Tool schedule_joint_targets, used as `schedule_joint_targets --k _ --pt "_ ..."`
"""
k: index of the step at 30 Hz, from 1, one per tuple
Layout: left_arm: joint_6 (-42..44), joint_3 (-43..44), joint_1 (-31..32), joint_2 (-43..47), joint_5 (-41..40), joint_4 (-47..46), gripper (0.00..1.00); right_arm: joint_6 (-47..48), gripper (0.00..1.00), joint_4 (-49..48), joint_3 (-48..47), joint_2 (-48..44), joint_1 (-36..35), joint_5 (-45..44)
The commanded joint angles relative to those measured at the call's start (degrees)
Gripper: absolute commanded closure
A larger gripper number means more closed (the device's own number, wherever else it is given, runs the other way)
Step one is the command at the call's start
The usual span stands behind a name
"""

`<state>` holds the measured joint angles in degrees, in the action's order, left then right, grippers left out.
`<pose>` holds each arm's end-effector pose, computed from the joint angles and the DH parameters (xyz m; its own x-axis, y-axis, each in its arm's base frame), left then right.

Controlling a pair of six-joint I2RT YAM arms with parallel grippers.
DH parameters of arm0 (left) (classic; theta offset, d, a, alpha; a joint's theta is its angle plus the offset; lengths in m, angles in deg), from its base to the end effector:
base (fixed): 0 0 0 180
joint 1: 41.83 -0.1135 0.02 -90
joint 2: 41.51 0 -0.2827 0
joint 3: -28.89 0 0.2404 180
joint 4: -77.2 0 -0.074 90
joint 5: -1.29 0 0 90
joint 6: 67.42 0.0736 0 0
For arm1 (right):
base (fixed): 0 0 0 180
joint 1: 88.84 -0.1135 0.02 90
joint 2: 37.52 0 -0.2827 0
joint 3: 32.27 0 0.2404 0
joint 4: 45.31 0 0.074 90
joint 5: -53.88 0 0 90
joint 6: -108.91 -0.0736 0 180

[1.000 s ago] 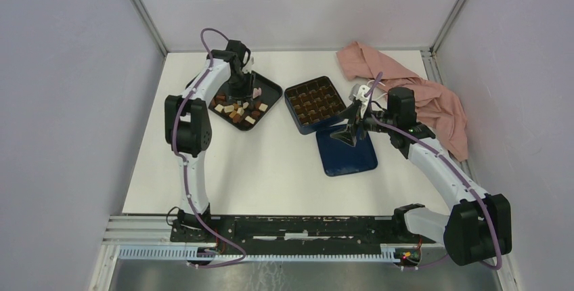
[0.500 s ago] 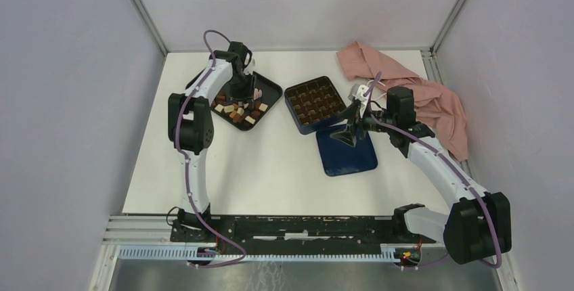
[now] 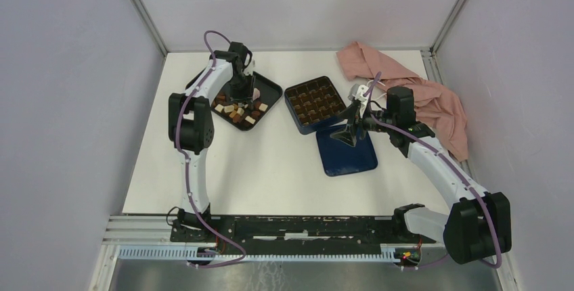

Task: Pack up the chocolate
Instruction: Pick up the fake chocolate from the plate.

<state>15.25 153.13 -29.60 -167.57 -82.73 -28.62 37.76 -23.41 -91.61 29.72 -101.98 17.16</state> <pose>0.4502 -0.1054 0.1916 -0.9705 0.0805 -0.2270 0.1124 0.9850 -0.1311 0.2312 0.1145 0.2825 -0.1952 -0.2439 -0.9499 -0.9260 0.3649 0.0966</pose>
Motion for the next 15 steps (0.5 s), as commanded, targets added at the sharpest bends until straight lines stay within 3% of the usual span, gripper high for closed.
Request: schedule_joint_targets --k 1,6,15 --pt "2.6 2.5 -0.3 0.4 -0.1 0.1 0.86 0.7 0.23 -0.9 -2.5 -0.1 -0.4 -0.4" --pt "1.8 1.6 -0.3 2.4 -0.9 -1.4 0.98 0.8 0.23 -0.8 -2.5 -0.1 -0.4 -0.4" --pt "1.0 -2.9 -0.3 6.4 -1.8 -5.9 0.98 0.9 0.23 -0.7 -2.6 -0.1 -0.4 -0.3"
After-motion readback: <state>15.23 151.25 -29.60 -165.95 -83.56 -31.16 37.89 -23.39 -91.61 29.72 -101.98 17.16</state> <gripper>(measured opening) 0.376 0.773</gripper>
